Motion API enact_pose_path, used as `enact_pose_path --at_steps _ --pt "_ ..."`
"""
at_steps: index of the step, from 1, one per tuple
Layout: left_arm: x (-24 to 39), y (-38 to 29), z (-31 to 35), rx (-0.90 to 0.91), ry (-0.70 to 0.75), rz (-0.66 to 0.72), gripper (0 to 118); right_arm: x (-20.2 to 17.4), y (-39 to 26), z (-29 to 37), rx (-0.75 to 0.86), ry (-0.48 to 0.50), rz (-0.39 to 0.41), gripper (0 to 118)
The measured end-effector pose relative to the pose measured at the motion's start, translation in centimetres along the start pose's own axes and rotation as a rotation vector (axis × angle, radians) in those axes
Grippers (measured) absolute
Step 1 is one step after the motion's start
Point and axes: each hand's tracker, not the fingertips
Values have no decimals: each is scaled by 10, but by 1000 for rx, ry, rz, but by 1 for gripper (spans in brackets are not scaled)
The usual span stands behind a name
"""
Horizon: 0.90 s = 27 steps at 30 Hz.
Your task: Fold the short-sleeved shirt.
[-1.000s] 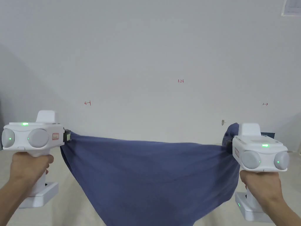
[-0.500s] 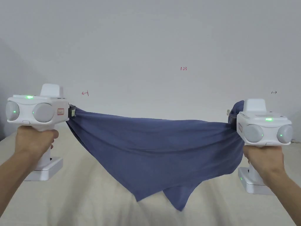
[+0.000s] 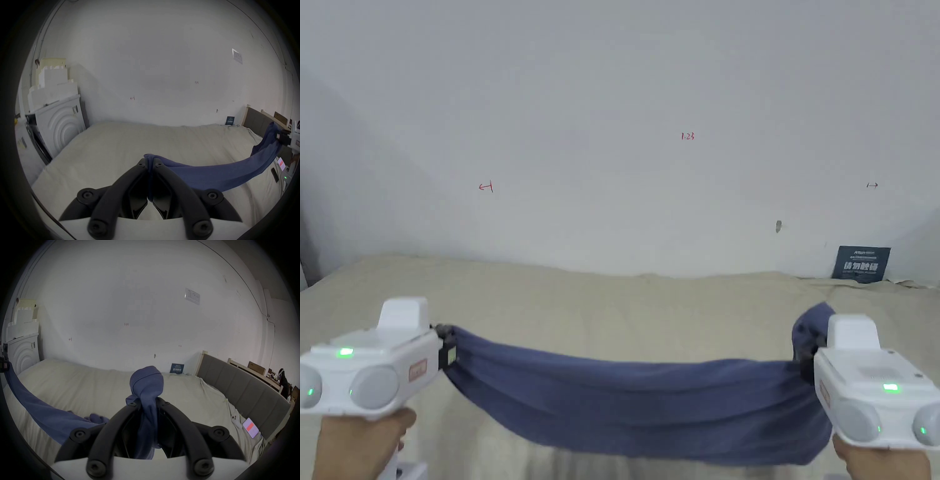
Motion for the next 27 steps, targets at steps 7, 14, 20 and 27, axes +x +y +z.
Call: enact_pose_path --at_steps 7,14,20,27 --pt "-23 -104 49 -62 -2 39 0 1 -86 69 -59 4 3 13" --pt "-38 -203 88 -174 1 39 0 -7 -164 121 -144 2 10 13" --pt "-44 -269 97 -253 3 28 0 -10 -222 138 -249 -26 -8 14" --pt "-56 -308 77 -346 0 36 0 -17 -262 140 -324 -34 29 14"
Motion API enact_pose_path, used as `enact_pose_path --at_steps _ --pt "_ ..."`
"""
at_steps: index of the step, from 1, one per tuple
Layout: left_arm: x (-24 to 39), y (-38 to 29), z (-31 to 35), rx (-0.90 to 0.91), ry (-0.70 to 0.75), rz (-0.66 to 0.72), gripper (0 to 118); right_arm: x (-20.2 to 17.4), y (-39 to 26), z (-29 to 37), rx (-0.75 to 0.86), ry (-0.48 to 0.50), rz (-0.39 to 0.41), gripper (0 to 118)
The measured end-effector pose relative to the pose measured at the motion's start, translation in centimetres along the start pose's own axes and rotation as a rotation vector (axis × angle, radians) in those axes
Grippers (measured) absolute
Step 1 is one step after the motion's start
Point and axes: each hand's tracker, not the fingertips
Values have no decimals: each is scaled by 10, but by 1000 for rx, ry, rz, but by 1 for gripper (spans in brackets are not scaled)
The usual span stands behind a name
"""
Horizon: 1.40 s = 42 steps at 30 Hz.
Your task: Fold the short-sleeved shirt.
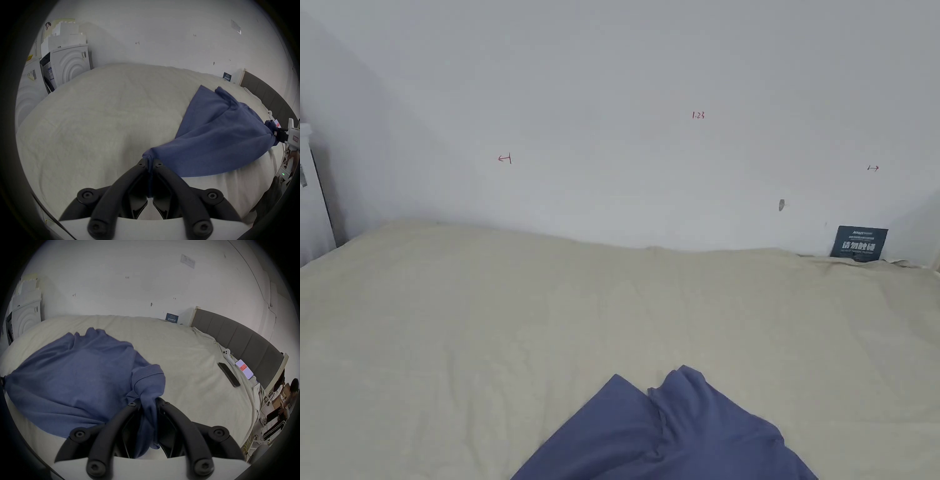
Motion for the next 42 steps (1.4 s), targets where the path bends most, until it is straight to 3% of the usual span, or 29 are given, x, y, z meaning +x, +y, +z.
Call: enact_pose_path --at_steps 4,7,10,12,13,15,21,22,24,25,27,30,37,42 --pt "0 -9 -7 5 -3 13 0 0 -2 0 2 -1 15 15" --pt "-5 -7 -7 10 -15 15 5 6 7 9 17 13 -15 24" --pt "6 1 22 62 -17 20 29 11 22 33 99 18 -68 42" --pt "11 10 45 141 -7 29 58 12 35 51 170 38 -74 54" --pt "14 15 55 179 -7 32 67 11 43 59 204 44 -68 57" --pt "18 24 69 243 1 22 69 7 58 72 257 70 -68 57" --pt "40 48 94 371 -15 10 69 -10 89 84 332 124 -80 55" --pt "45 51 95 389 -7 2 67 -13 91 83 338 130 -86 49" --pt "58 63 104 398 -7 -15 57 -18 92 82 352 135 -90 14" --pt "63 67 107 403 -7 -23 49 -21 92 82 359 130 -91 5" --pt "71 68 110 418 -9 -29 26 -24 93 83 359 150 -94 1" --pt "76 72 112 427 -24 -39 0 -29 91 84 360 154 -99 0" --pt "62 75 124 396 -55 -29 0 -31 95 83 360 169 -89 0" --pt "25 78 106 178 -94 55 0 -32 98 79 346 178 -79 0"
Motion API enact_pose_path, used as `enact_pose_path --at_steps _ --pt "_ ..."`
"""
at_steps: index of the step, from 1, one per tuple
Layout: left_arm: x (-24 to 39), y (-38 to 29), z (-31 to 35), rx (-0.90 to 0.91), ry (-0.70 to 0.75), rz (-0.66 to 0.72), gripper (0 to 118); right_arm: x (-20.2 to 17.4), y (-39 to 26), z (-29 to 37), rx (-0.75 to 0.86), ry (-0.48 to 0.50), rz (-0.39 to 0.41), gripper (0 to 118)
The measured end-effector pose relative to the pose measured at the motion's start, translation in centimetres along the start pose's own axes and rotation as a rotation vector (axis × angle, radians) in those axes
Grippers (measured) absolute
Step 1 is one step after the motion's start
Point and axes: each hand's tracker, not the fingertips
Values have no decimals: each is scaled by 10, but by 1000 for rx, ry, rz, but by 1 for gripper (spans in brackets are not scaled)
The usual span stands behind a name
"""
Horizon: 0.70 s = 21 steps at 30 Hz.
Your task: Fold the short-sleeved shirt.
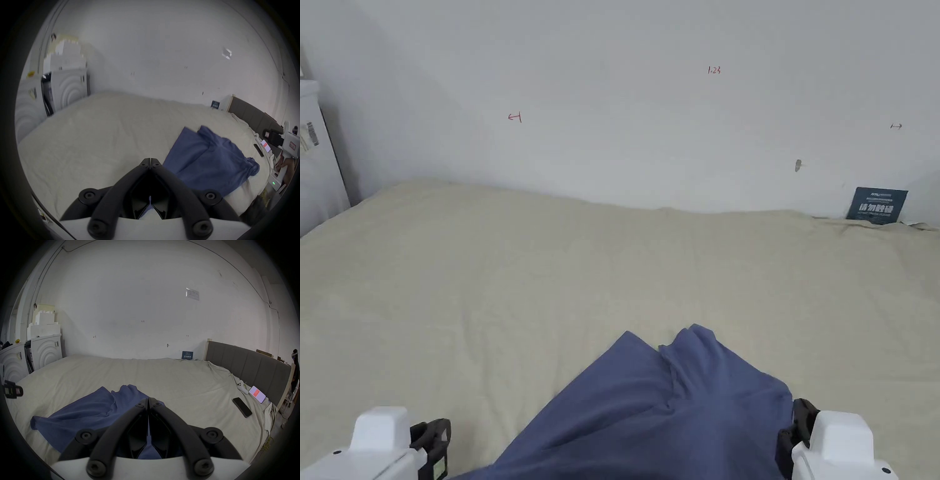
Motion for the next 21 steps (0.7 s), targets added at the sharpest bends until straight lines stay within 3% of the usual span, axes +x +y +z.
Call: enact_pose_path --at_steps 2,6,11,16,21 --pt "-15 -5 -14 -56 9 9 4 -1 -1 -1 -5 7 3 0" --pt "-26 -14 -35 -187 14 15 45 -4 -4 -3 -17 18 6 0" --pt "-20 -26 -55 -287 10 -14 62 -6 -9 -6 -35 26 8 0" --pt "-9 -39 -69 -348 68 -80 62 -8 -14 -7 -54 30 12 0" --pt "14 -46 -62 -338 91 -148 36 -10 -19 -10 -75 35 11 0"
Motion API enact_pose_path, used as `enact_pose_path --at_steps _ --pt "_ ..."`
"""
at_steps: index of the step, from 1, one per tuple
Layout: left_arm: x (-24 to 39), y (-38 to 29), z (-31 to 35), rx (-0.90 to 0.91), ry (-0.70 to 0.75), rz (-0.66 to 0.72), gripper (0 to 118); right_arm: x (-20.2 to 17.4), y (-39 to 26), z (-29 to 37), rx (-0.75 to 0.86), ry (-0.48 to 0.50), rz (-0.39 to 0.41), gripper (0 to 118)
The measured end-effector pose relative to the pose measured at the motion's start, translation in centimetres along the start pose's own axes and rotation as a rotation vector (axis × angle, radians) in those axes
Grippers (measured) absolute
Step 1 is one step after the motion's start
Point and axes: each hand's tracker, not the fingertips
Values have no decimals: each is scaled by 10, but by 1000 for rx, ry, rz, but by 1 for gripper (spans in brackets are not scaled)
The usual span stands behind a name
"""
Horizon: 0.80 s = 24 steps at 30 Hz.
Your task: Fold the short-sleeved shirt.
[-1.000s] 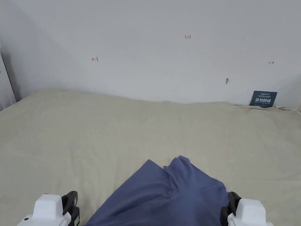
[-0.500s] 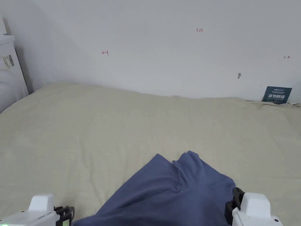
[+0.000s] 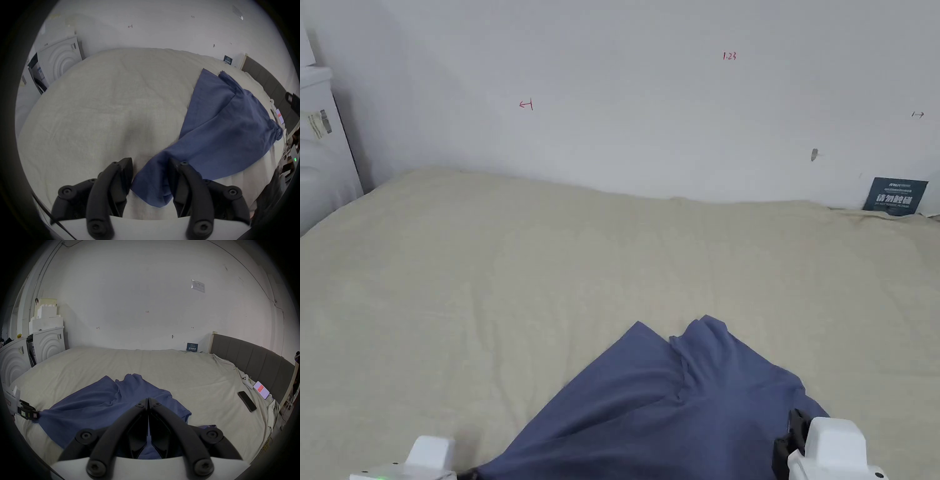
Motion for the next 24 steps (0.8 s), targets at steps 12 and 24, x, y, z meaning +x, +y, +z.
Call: enact_pose_path --at_steps 12,24 --pt "-8 -2 21 116 -59 53 0 4 -5 -14 -45 5 -7 0" --pt "2 13 70 251 -118 75 0 66 30 -146 -305 44 22 5"
